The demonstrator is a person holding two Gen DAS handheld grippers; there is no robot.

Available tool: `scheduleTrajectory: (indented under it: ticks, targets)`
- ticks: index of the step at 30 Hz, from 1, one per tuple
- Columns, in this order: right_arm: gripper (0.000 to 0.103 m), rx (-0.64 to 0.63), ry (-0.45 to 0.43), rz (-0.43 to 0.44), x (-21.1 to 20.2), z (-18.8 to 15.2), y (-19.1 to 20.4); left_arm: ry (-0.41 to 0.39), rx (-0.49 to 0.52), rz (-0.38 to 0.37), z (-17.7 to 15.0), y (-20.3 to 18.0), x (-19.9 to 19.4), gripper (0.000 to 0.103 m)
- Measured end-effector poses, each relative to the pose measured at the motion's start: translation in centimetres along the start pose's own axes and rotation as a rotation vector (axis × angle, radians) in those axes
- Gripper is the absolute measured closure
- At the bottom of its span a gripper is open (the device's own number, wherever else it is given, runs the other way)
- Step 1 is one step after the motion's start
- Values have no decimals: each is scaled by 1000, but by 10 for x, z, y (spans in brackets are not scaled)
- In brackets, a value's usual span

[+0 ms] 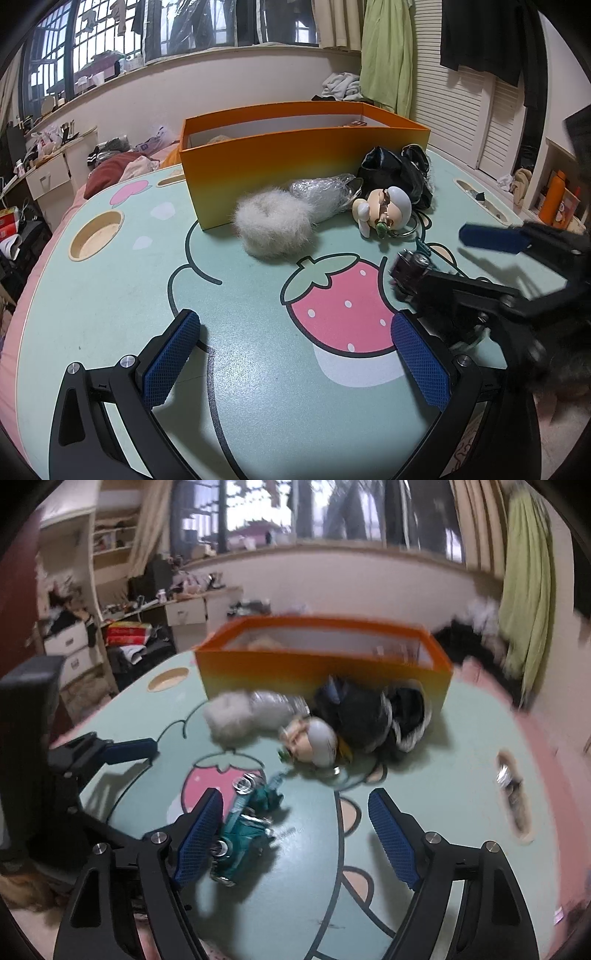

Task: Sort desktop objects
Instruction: 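Grasp the green toy car with the right gripper, then grasp the white pompom with the left gripper while the right gripper holds the green car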

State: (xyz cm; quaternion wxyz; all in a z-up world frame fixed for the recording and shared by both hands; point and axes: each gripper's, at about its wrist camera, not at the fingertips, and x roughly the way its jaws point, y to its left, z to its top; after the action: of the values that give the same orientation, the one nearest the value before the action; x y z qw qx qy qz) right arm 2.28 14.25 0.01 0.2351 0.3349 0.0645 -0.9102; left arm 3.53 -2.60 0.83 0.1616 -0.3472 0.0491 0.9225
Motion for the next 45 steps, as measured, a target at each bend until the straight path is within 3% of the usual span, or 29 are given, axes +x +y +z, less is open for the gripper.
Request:
scheduleTrajectory:
  ticks: [2, 6, 7, 9, 18, 24, 28, 31, 32, 33, 35, 45]
  targets:
    - [24, 35, 21, 10, 5, -2, -9, 0, 0, 1, 0, 0, 0, 0]
    - [55, -47, 10, -137, 8, -4, 2, 0, 1, -1, 1, -1, -1, 0]
    - [66, -49, 7, -121, 7, -5, 2, -1, 0, -1, 1, -1, -1, 0]
    - [78, -50, 3, -126, 6, -6, 2, -1, 0, 0, 1, -2, 0, 0]
    - [79, 132, -70, -61, -11, -15, -34, -14, -19, -13, 5, 5, -3, 2]
    - [79, 176, -109, -51, -21, -15, -40, -50, -44, -14, 31, 11, -6, 24]
    - [79, 163, -98, -48, -19, -15, -37, -36, -68, -28, 52, 15, 6, 25]
    - [79, 165, -102, -49, -21, -15, -36, 11, -69, 7, 62, 17, 24, 30]
    - [79, 166, -102, -49, -21, -15, -36, 37, -71, 15, 64, 18, 32, 37]
    - [79, 165, -102, -49, -21, -15, -36, 56, -74, 15, 64, 20, 37, 51]
    - [79, 165, -103, -50, -21, -15, -36, 92, -80, 1, 61, 24, 45, 64]
    - [79, 144, -147, -77, -34, -5, -36, -76, -40, 7, 49, 40, -10, 65]
